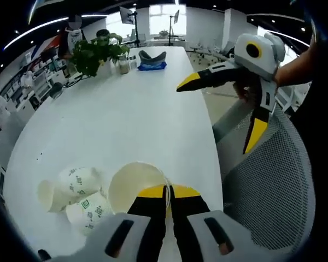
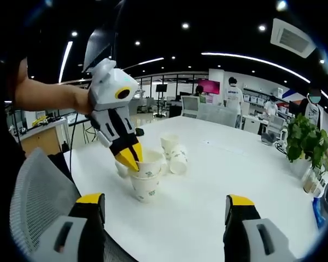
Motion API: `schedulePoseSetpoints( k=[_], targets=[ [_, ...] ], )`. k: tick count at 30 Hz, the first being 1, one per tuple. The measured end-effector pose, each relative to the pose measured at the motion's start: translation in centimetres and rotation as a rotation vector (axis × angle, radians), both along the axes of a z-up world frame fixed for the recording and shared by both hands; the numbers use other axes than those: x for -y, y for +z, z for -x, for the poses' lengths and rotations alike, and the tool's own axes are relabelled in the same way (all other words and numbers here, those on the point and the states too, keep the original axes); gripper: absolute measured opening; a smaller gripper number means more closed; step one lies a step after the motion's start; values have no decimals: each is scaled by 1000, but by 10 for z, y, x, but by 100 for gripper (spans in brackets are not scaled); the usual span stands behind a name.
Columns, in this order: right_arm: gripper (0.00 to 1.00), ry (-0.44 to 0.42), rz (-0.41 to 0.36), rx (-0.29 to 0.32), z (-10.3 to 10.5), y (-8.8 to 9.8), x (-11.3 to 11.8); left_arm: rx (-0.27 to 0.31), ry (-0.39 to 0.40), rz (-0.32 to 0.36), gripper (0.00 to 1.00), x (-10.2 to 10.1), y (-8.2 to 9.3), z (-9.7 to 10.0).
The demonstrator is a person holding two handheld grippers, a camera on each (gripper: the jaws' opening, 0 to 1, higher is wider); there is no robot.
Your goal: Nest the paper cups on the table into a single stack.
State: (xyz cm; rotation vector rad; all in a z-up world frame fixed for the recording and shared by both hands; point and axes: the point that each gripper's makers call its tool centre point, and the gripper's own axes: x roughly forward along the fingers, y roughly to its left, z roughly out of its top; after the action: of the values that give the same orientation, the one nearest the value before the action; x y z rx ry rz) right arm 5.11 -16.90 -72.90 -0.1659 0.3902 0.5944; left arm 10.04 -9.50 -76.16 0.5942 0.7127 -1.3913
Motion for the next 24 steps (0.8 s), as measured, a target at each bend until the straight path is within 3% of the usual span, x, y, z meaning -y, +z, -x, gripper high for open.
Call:
schedulePoseSetpoints(
  k=[13,24],
  targets=[
    [92,-13,2,7,-1,0,3,-106,-32,42,2,2,-11,12],
    [91,-18,0,7,-2,1,3,-141,-38,31,3,2,-27,13]
  ],
)
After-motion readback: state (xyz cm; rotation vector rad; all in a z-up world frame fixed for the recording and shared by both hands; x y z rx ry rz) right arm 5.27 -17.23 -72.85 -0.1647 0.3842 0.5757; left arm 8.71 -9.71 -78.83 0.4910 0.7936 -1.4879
